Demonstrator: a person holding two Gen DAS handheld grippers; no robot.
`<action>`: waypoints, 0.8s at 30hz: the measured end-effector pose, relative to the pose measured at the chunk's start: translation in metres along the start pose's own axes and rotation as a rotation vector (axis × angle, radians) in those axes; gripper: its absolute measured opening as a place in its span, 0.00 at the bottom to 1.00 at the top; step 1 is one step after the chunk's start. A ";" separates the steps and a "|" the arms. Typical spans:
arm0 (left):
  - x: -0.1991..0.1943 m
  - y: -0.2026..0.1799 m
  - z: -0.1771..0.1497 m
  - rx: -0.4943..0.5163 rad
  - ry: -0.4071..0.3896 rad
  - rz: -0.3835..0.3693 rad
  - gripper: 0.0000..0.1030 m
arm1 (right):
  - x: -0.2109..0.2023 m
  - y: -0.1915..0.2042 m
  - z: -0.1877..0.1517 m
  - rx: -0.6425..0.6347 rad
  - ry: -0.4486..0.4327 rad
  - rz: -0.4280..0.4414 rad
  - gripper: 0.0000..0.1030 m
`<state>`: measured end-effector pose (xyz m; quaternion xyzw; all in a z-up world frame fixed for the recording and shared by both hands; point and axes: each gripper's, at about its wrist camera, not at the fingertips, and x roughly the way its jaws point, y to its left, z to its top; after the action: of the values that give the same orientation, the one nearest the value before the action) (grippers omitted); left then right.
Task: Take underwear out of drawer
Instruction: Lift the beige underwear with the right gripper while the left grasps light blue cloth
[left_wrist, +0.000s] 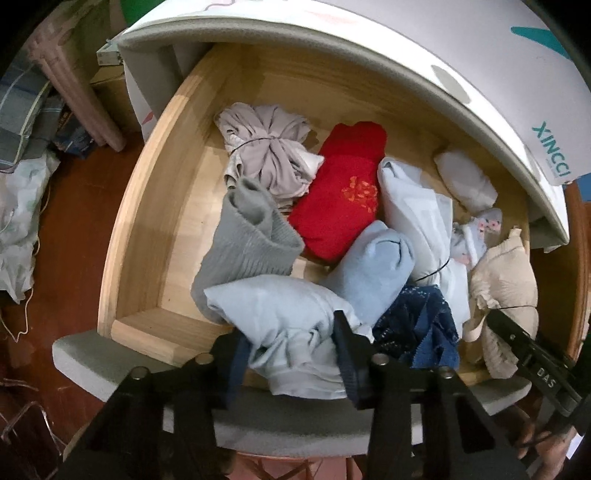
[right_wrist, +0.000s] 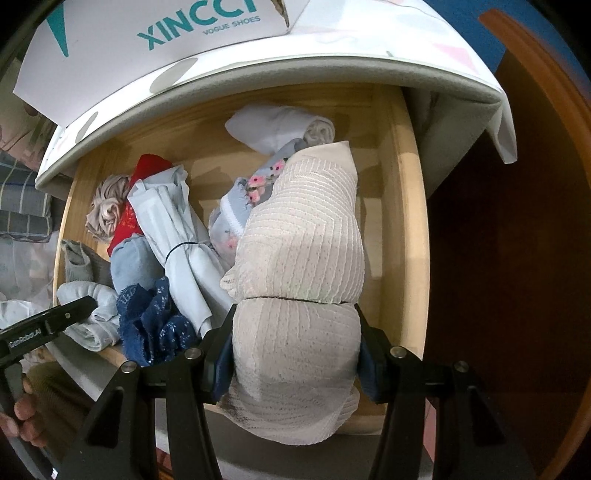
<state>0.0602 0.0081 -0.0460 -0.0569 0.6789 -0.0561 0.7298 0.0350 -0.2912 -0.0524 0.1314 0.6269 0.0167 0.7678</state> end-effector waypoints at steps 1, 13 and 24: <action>-0.002 0.002 0.000 0.000 -0.001 -0.009 0.36 | 0.000 0.000 0.000 0.000 -0.001 0.001 0.50; -0.040 0.007 -0.004 0.078 -0.068 -0.064 0.31 | 0.001 0.003 -0.002 0.011 -0.020 0.009 0.49; -0.064 0.005 -0.012 0.164 -0.150 -0.079 0.31 | -0.017 -0.008 -0.006 0.033 -0.086 0.037 0.49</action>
<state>0.0436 0.0235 0.0152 -0.0274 0.6127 -0.1357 0.7781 0.0240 -0.3007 -0.0385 0.1561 0.5908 0.0148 0.7914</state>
